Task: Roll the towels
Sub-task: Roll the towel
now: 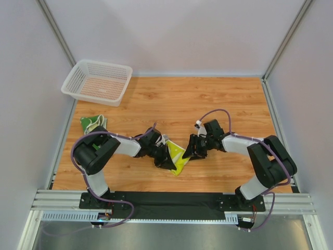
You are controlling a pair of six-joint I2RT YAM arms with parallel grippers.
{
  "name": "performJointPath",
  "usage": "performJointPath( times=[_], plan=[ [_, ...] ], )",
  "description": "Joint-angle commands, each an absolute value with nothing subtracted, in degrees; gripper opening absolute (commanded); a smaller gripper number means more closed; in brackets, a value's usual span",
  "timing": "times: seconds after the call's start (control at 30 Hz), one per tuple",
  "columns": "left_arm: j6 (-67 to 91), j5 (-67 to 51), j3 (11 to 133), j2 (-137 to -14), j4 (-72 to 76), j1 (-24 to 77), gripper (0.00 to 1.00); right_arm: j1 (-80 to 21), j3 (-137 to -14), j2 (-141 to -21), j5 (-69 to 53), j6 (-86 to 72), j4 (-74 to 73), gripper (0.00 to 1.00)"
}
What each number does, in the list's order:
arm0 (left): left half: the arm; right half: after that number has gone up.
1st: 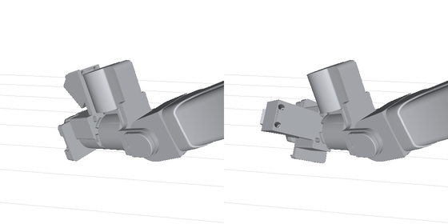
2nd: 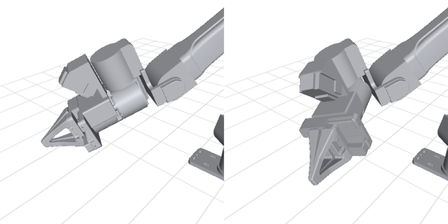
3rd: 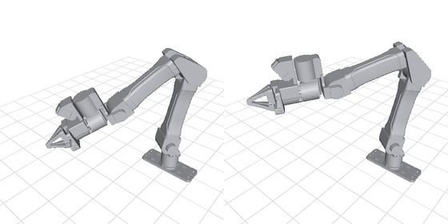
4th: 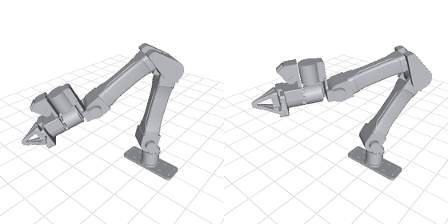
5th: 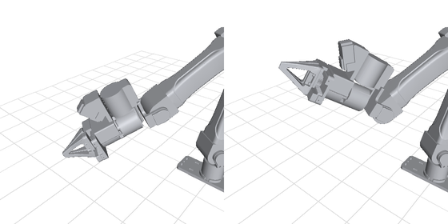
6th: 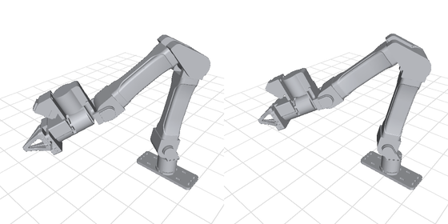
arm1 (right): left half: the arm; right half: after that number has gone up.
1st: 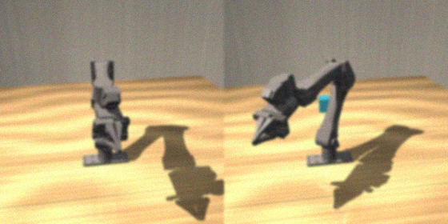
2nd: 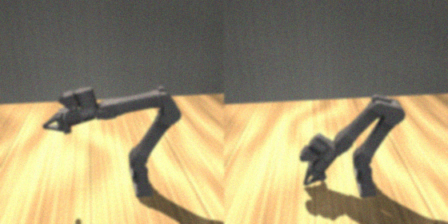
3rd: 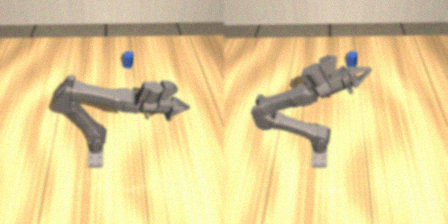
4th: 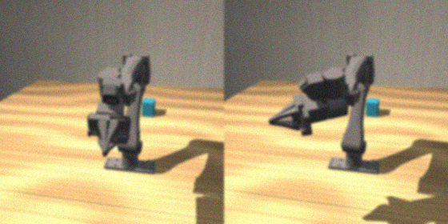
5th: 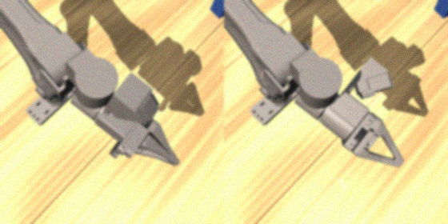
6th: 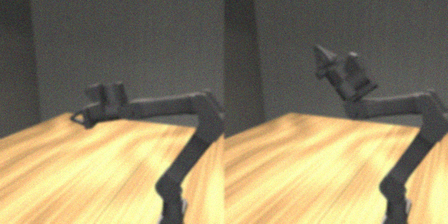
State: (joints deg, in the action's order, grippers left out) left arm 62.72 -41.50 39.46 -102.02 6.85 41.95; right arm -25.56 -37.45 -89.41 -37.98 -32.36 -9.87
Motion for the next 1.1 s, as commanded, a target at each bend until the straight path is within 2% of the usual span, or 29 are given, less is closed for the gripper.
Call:
performJointPath(
  times=[0.0, 0.17, 0.27, 0.43, 0.57, 0.7, 0.87, 1.07],
  plan=[
    [61.61, -39.11, 39.38, -103.10, 4.83, 41.66, 0.00, -25.93, -38.58, -90.70, -37.27, -32.78, -7.12, 0.45],
    [61.35, -38.94, 38.85, -102.75, 4.83, 41.66, 0.00, -25.93, -40.07, -92.89, -35.16, -32.43, -8.08, 0.36],
    [60.82, -38.06, 37.97, -102.40, 4.66, 41.75, 0.00, -25.93, -41.57, -94.83, -33.23, -31.91, -9.93, 0.25],
    [57.31, -35.25, 37.88, -100.29, 0.37, 41.75, 0.00, -25.93, -43.06, -96.76, -30.94, -31.90, -12.04, 0.16],
    [52.66, -31.39, 38.49, -96.86, -6.22, 42.01, 0.01, -25.93, -43.77, -98.26, -30.41, -31.90, -13.09, 0.13],
    [47.48, -24.88, 40.60, -92.91, -13.70, 43.24, 0.09, -25.93, -43.86, -97.83, -30.15, -32.17, -14.24, 0.11],
    [44.74, -16.28, 43.76, -87.37, -22.93, 45.35, 0.14, -26.01, -44.12, -95.89, -29.80, -32.17, -16.52, 0.11],
    [44.56, -13.01, 45.70, -83.23, -26.54, 47.90, 0.23, -26.37, -44.30, -93.69, -29.09, -32.34, -18.19, 0.11]
  ],
)
